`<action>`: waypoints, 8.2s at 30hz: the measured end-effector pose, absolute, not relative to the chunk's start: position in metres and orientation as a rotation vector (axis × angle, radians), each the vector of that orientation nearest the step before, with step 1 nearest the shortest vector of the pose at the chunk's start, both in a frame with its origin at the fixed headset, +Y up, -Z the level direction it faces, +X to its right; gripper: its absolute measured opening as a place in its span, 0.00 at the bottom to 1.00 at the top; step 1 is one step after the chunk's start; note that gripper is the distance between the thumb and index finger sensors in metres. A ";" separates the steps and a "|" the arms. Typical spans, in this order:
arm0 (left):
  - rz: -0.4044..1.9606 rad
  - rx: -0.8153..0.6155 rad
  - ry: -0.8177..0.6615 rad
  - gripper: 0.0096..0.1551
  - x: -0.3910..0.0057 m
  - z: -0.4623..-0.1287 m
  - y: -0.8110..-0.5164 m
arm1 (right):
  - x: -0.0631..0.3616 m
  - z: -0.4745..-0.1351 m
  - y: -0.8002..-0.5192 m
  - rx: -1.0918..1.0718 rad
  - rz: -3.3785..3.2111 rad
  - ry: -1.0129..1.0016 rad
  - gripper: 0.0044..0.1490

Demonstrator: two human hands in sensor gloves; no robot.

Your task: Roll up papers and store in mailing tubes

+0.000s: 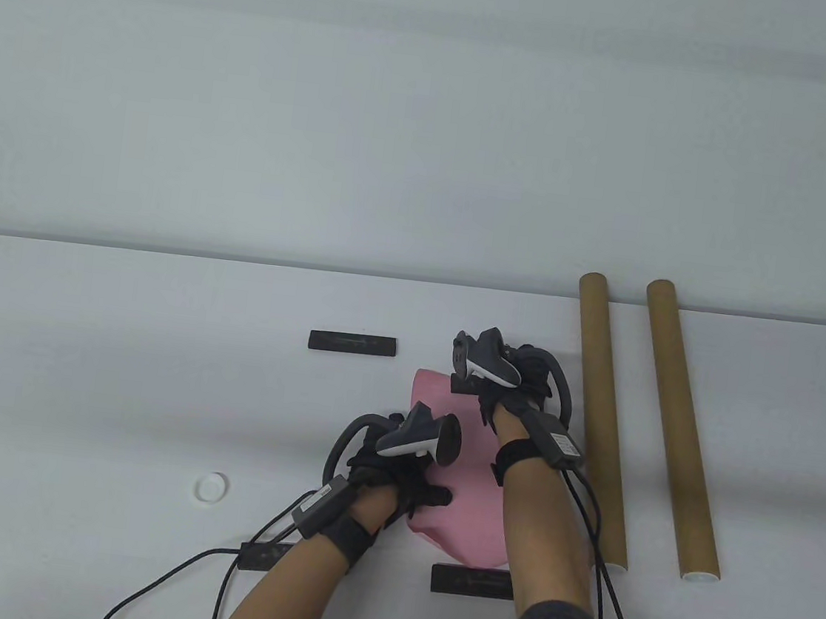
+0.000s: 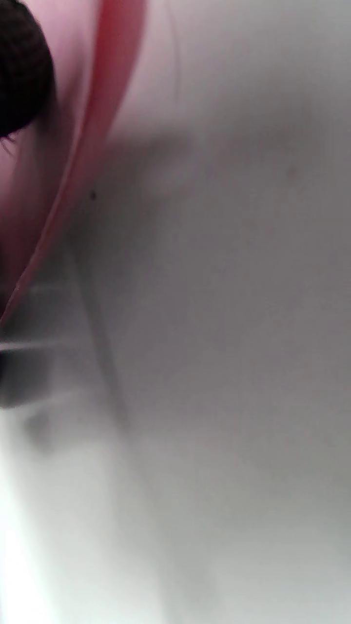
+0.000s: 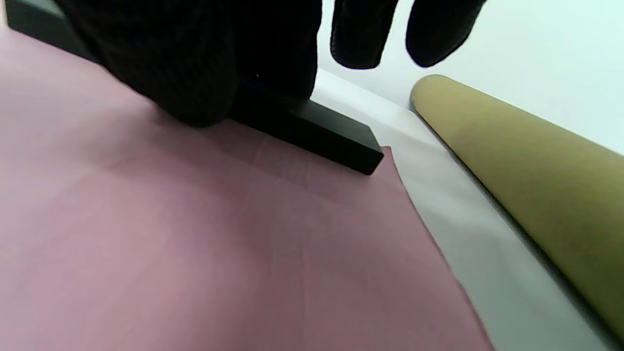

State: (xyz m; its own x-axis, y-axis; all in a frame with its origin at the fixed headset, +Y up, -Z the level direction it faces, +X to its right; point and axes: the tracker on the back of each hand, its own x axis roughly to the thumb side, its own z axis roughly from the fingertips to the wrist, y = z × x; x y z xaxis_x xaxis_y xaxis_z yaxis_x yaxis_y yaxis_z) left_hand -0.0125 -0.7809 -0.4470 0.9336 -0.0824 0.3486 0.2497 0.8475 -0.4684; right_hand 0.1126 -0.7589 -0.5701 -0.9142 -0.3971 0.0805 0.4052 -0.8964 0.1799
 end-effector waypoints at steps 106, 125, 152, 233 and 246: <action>-0.146 0.232 -0.665 0.51 -0.090 -0.276 -0.689 | 0.138 -0.292 -0.699 -0.949 -3.225 -0.017 0.23; 0.059 0.066 -0.588 0.35 -0.099 -0.289 -0.702 | 0.131 -0.279 -0.692 -0.959 -2.957 0.395 0.27; -0.135 0.203 -0.656 0.43 -0.087 -0.284 -0.702 | 0.152 -0.293 -0.691 -1.029 -3.154 0.067 0.28; -0.041 0.167 -0.642 0.31 -0.095 -0.287 -0.698 | 0.155 -0.288 -0.692 -1.080 -3.186 0.293 0.44; -0.070 0.241 -0.644 0.36 -0.096 -0.283 -0.691 | 0.156 -0.287 -0.688 -1.120 -3.183 0.349 0.35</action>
